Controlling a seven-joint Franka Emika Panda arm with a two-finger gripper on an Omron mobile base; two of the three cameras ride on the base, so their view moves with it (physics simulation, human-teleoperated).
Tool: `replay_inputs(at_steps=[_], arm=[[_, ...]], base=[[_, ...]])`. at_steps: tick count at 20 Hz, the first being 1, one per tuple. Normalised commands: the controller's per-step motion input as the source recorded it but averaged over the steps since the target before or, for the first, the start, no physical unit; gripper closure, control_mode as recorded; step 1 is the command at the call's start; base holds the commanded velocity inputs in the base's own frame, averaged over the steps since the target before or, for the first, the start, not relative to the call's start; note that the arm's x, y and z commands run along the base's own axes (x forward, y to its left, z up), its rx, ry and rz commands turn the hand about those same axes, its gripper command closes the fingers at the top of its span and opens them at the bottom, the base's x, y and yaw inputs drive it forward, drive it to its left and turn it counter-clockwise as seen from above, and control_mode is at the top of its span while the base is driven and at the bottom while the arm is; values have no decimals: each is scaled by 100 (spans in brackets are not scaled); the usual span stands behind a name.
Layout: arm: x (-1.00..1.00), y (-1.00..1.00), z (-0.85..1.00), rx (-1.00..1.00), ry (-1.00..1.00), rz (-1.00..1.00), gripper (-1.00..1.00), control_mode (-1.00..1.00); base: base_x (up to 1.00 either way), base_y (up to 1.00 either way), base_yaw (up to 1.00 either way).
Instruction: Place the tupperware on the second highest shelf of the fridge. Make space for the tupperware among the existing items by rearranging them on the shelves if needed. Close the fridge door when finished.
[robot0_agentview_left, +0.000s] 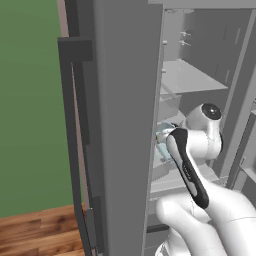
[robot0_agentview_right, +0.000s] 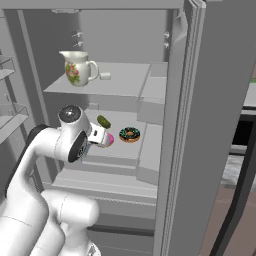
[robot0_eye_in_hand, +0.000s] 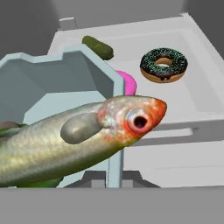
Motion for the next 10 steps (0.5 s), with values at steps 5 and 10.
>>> replay_inputs(at_steps=[5, 10], arm=[[39, 32, -20, 1, 0, 0, 100, -100], [36, 26, -13, 1, 0, 0, 100, -100]], base=[[0, 0, 0], [0, 0, 0]])
